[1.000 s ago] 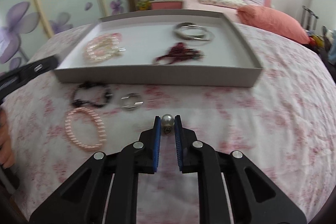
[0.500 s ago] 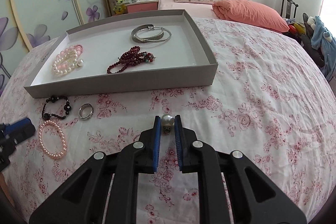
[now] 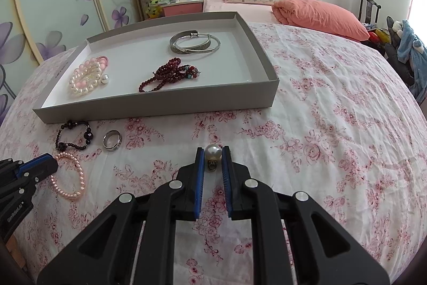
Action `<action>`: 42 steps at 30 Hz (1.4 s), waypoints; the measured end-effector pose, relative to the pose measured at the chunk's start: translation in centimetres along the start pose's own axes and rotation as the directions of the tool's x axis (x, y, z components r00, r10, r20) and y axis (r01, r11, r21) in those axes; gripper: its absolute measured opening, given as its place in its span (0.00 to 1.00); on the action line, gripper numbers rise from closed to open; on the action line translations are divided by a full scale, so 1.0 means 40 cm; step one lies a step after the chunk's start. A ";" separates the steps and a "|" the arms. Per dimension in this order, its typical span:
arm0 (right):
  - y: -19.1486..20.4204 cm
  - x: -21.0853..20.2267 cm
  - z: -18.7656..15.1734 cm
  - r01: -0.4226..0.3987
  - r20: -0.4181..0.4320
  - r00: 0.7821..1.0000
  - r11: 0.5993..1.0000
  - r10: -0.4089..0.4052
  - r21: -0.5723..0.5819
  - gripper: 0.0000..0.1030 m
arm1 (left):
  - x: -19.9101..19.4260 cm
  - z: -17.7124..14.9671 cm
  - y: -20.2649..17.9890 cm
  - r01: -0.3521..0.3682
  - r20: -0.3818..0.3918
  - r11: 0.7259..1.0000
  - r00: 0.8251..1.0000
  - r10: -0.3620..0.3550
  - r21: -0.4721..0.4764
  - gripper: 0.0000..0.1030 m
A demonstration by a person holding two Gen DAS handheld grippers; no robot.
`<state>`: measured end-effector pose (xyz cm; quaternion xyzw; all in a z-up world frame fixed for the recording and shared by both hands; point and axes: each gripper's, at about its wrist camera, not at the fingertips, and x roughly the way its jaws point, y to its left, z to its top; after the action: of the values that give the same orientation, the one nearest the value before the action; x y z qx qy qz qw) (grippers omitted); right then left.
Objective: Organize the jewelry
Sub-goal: 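Grasp the pearl earring with the right tool while the left tool grasps the peach pearl bracelet, then lift and carry the pearl earring and peach pearl bracelet over the tray with both tools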
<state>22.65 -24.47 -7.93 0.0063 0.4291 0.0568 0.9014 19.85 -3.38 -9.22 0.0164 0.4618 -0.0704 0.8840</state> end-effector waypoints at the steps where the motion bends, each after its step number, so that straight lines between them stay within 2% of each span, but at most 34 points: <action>1: 0.000 0.000 0.000 0.000 0.000 1.000 1.000 0.000 0.000 0.14 | -0.001 -0.001 0.005 -0.011 -0.001 1.000 1.000 0.011 0.001 0.07; 5: 0.000 0.000 0.000 0.000 0.000 1.000 1.000 0.000 0.000 0.14 | -0.008 -0.004 0.031 -0.053 0.000 0.999 0.999 0.053 -0.007 0.07; 14: 0.001 -0.001 -0.001 -0.002 0.000 1.000 1.000 0.002 -0.001 0.14 | -0.009 0.005 0.136 -0.139 0.013 0.986 0.990 0.141 -0.096 0.07; 19: 0.004 -0.001 -0.001 -0.003 -0.001 1.000 1.000 0.003 -0.001 0.14 | -0.007 -0.003 0.123 -0.183 0.048 0.981 0.981 0.186 -0.064 0.07; 42: 0.011 -0.003 -0.001 -0.007 0.000 1.000 1.000 0.007 -0.001 0.14 | -0.007 0.003 0.126 -0.165 0.049 0.983 0.984 0.169 -0.078 0.07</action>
<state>22.49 -24.05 -7.83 0.0071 0.4292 0.0602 0.9012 20.52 1.61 -9.10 0.0207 0.4362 0.0205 0.8994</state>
